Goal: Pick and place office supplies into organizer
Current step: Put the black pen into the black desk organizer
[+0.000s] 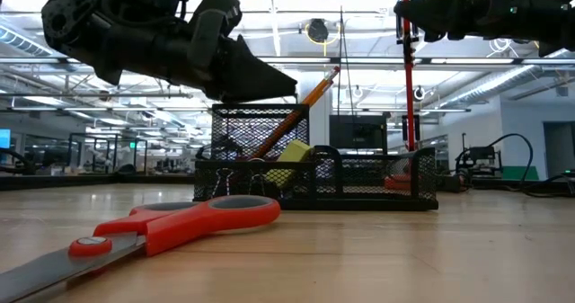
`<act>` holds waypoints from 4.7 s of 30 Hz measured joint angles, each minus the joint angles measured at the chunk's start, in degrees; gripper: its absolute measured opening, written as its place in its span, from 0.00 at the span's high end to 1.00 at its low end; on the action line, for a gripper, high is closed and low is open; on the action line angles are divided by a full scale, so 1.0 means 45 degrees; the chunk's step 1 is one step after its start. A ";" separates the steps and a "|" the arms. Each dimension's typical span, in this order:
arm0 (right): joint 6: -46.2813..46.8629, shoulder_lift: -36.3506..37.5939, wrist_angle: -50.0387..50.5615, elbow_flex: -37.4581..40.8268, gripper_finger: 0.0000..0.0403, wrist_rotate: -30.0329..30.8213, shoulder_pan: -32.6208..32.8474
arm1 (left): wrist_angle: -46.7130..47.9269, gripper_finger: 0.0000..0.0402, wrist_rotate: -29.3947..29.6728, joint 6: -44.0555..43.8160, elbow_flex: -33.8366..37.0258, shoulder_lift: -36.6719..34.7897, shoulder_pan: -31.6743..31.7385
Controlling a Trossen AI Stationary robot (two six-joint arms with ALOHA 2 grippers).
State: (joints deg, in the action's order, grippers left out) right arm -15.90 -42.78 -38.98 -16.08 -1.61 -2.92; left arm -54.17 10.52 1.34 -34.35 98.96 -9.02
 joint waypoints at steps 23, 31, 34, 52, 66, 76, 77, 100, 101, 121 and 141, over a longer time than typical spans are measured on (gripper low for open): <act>0.0087 0.0000 0.0536 0.0003 0.99 0.0005 0.0000 | 2.2130 0.70 0.1148 -1.6294 -0.5775 -0.3498 -0.6886; 0.0078 0.0005 0.0531 0.0000 0.99 0.0004 0.0000 | 2.1009 0.70 -0.0077 -1.9089 -0.5746 -0.1189 -0.8289; 0.0087 0.0005 0.0481 0.0000 0.99 0.0005 0.0000 | 2.0896 0.70 -0.1080 -1.9615 -0.5750 -0.0304 -0.8269; 0.0083 0.0000 0.0247 0.0000 0.99 0.0000 0.0000 | 2.1366 0.70 -0.2861 -1.9688 -0.6034 0.0782 -0.8001; 0.0087 0.0005 0.0238 0.0005 0.99 0.0000 0.0000 | 2.2306 0.70 -0.4283 -1.8685 -0.6382 0.0734 -0.6121; 0.0078 0.0005 0.0243 0.0005 0.99 0.0000 0.0000 | 2.2983 0.70 -0.4888 -1.8093 -0.6382 0.0734 -0.5629; 0.0073 0.0005 0.0243 0.0000 0.99 0.0000 0.0000 | 2.3202 0.70 -0.4879 -1.8098 -0.6382 0.0734 -0.5615; 0.0374 0.0002 0.0245 0.0005 0.99 -0.0005 0.0000 | 2.3925 0.70 -0.3560 -1.9093 -0.6382 0.0734 -0.6149; 0.0376 0.0005 0.0243 0.0003 0.99 -0.0005 0.0000 | 2.3925 0.70 -0.3560 -1.9132 -0.6382 0.0753 -0.6193; 0.0381 0.0000 0.0194 0.0003 0.99 -0.0036 0.0005 | 2.2293 0.77 -0.3343 -1.8984 -0.6392 0.2185 -0.7117; 0.0447 0.0005 0.0184 0.0001 0.99 -0.0044 0.0005 | 2.1054 0.97 0.3225 -1.6139 -0.7924 0.1998 -0.7048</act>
State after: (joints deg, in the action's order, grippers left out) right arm -13.89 -42.76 -38.16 -16.07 -1.80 -2.90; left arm 40.57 25.04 -71.28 -70.01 107.95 -40.73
